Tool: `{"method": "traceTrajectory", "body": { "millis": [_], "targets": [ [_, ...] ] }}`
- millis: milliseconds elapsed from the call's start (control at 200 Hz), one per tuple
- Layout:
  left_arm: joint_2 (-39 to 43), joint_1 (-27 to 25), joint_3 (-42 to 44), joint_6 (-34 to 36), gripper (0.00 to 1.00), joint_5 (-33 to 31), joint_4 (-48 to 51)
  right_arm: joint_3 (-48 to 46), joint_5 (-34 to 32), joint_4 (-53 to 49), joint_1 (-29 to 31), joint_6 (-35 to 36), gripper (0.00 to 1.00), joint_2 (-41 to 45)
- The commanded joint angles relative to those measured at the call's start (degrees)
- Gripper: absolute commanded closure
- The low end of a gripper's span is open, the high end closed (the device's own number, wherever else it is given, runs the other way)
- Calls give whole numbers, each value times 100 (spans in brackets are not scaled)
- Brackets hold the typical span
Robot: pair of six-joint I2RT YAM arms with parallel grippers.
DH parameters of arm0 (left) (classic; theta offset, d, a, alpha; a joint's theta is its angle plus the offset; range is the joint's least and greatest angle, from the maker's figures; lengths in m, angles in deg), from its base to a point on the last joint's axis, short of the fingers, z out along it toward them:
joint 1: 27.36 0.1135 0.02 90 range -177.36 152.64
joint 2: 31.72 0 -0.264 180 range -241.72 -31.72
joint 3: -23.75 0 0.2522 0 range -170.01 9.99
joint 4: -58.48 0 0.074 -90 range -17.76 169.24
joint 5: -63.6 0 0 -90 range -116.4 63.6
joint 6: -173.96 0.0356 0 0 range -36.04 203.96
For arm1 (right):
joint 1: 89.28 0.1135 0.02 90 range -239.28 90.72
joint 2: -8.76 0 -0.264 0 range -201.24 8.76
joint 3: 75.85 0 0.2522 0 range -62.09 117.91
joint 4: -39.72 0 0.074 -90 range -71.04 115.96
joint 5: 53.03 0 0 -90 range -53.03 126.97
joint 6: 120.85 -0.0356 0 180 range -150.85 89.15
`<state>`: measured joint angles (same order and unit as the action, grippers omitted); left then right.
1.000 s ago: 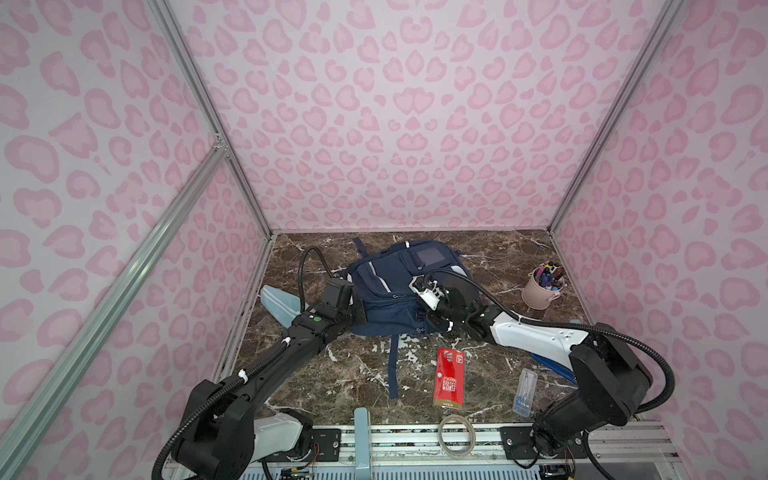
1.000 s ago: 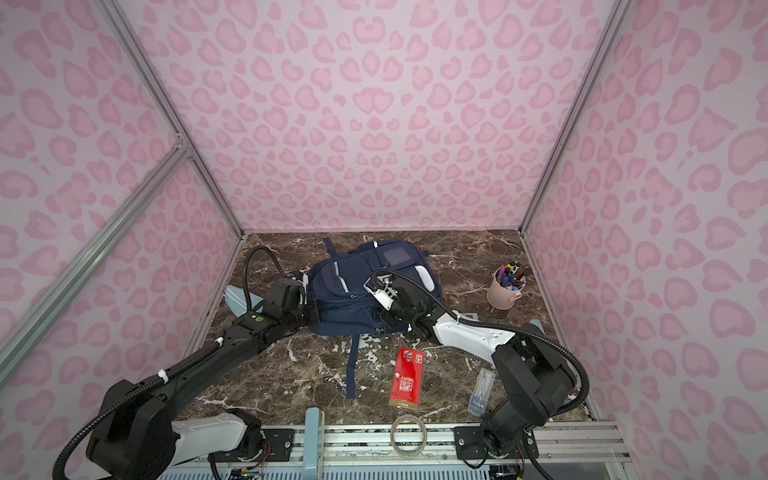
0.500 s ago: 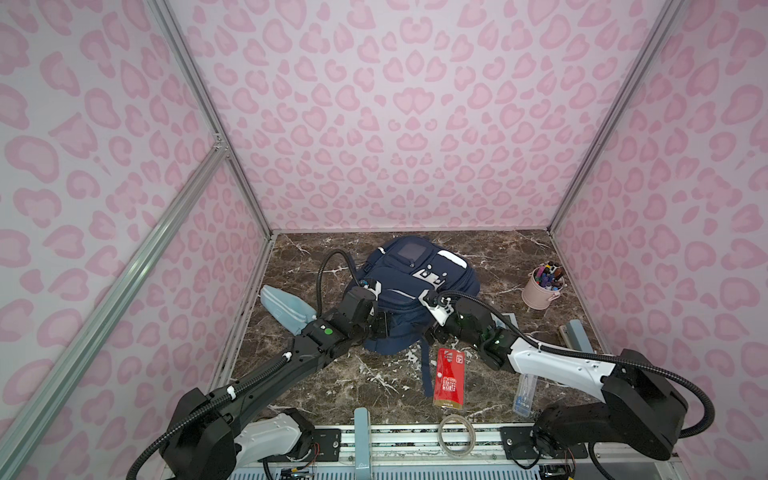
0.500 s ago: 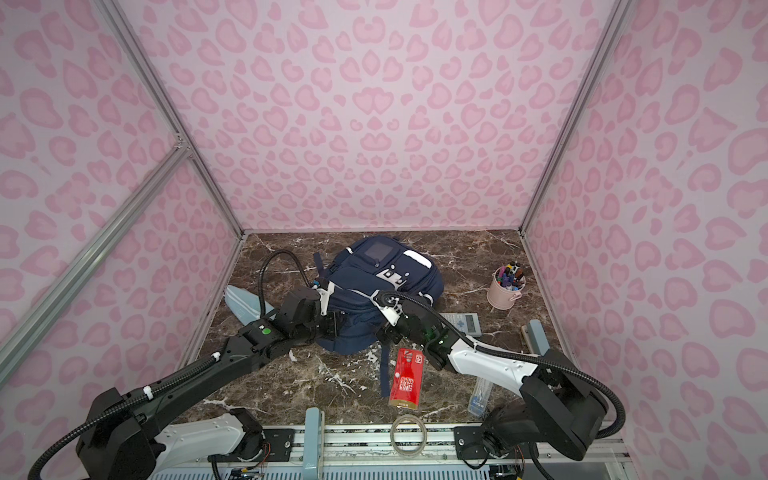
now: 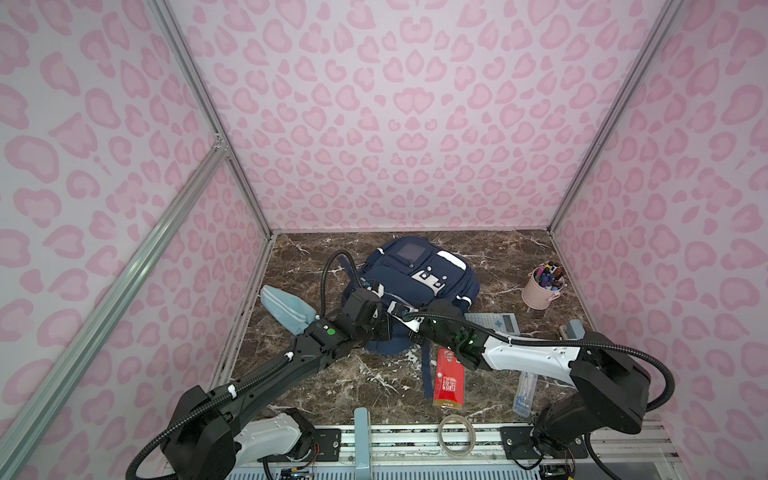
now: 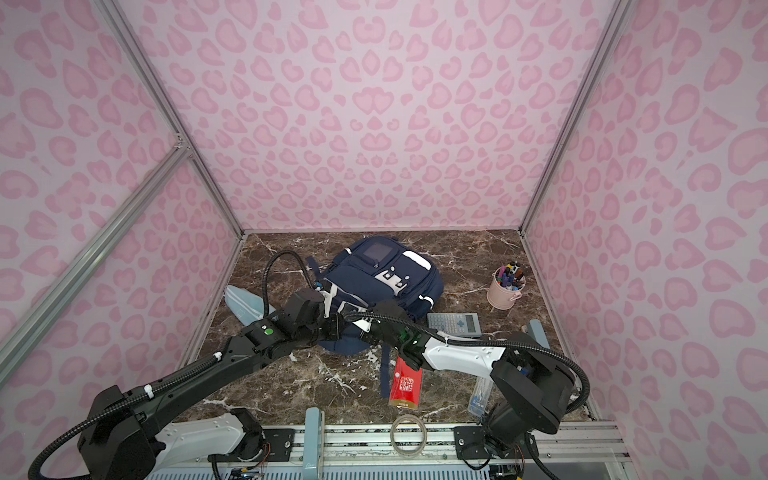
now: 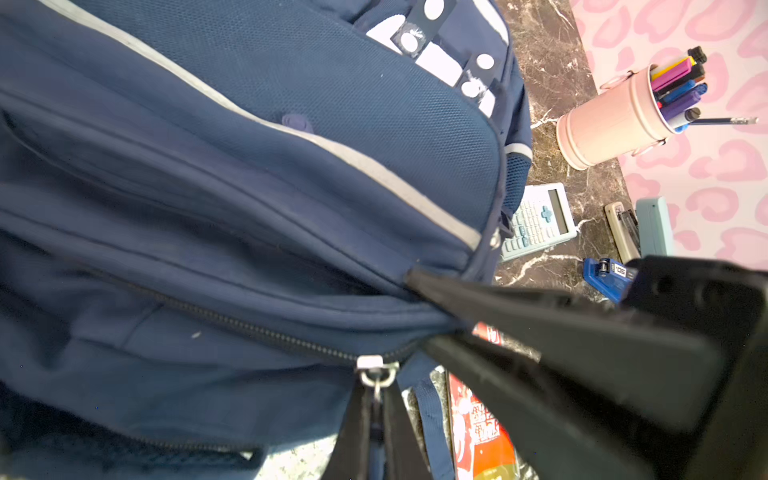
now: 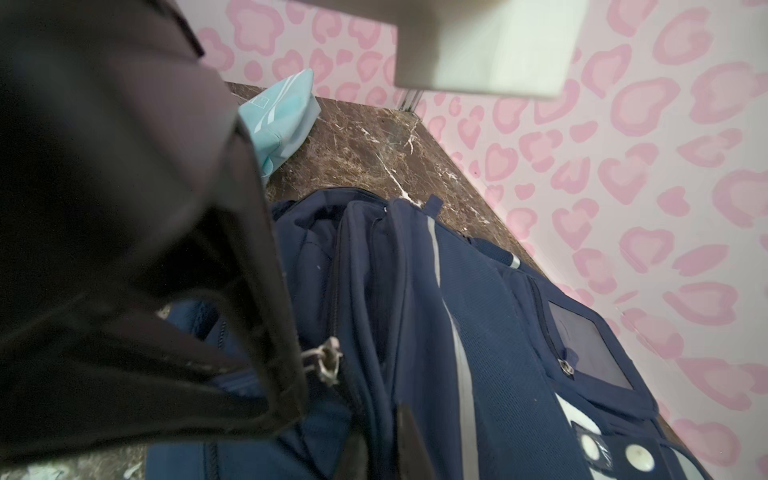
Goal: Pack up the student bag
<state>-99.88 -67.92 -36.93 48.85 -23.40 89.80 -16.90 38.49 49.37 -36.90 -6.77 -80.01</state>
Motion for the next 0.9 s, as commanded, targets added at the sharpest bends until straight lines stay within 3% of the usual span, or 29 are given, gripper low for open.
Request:
{"method": "traceTrajectory", "body": {
  "millis": [0, 155, 485, 560, 655, 800, 895],
  "targets": [
    [57, 133, -19, -21, 97, 97, -173, -136, -300, -388, -18, 479, 100, -6],
    [62, 1014, 58, 251, 97, -182, 68, -208, -171, -484, -37, 518, 100, 91],
    [-1047, 2464, -368, 711, 97, -706, -151, -506, 262, -140, -305, 493, 100, 307],
    [-922, 2479, -400, 741, 97, -873, -25, -638, 538, 126, -606, 286, 100, 324],
    [-435, 2457, -91, 675, 97, -573, -48, -636, 366, 230, -819, 261, 100, 220],
    [235, 2218, 358, 470, 97, 3, 10, -602, -672, 698, -874, 292, 100, -24],
    [447, 1764, 378, 446, 97, 160, 113, -611, -1380, 1149, -891, 211, 99, -159]
  ]
}}
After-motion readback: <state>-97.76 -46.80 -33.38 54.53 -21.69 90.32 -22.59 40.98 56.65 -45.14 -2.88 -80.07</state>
